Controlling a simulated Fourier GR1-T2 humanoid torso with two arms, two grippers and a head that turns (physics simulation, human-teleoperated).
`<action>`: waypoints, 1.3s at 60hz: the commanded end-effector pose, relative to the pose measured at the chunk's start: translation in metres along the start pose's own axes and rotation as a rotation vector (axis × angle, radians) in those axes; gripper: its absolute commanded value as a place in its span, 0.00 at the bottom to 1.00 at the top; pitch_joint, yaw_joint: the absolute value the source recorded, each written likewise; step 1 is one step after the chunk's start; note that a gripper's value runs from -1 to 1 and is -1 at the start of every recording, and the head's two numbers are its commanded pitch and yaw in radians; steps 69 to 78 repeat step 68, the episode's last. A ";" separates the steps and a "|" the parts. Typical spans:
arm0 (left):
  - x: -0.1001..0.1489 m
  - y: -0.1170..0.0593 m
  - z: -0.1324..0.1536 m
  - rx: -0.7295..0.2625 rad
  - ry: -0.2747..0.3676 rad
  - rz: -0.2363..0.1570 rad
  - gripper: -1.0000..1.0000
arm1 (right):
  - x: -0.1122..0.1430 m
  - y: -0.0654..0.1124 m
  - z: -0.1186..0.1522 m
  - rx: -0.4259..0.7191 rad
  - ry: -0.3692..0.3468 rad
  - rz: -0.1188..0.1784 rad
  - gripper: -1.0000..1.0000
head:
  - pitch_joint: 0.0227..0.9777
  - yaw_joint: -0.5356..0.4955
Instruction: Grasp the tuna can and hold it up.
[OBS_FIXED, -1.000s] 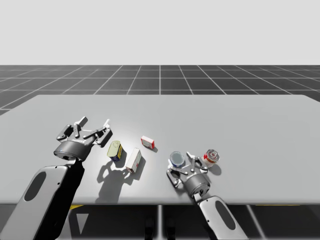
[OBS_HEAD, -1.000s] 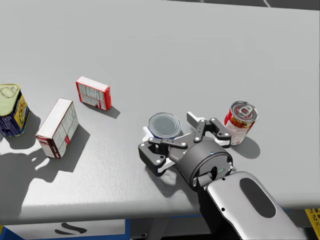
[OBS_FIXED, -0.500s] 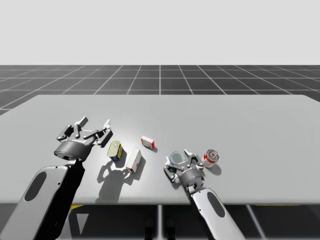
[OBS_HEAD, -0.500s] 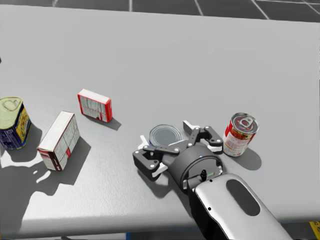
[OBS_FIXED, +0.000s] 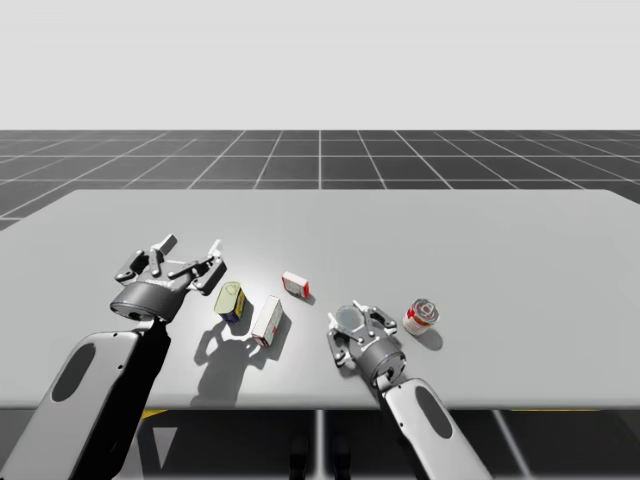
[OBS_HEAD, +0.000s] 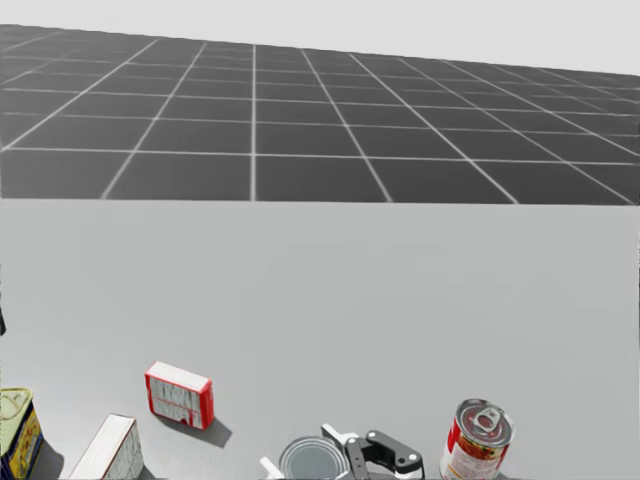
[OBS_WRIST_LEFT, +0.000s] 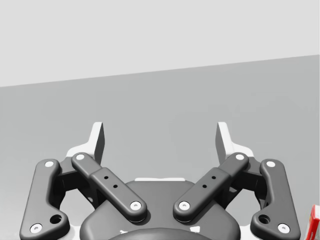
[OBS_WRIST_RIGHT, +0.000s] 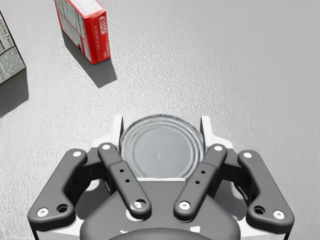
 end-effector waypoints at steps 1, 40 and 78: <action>-0.001 0.000 0.000 0.002 0.001 -0.001 0.00 | -0.020 -0.005 0.000 -0.089 0.064 -0.024 1.00 | 0.47 0.38; -0.001 0.002 0.000 0.001 -0.002 0.005 0.00 | 0.076 -0.011 0.031 -0.116 -0.251 0.032 1.00 | 0.46 0.37; 0.000 0.003 0.001 0.007 -0.009 0.012 0.00 | 0.172 -0.008 0.073 -0.224 -0.609 0.136 1.00 | 0.46 0.36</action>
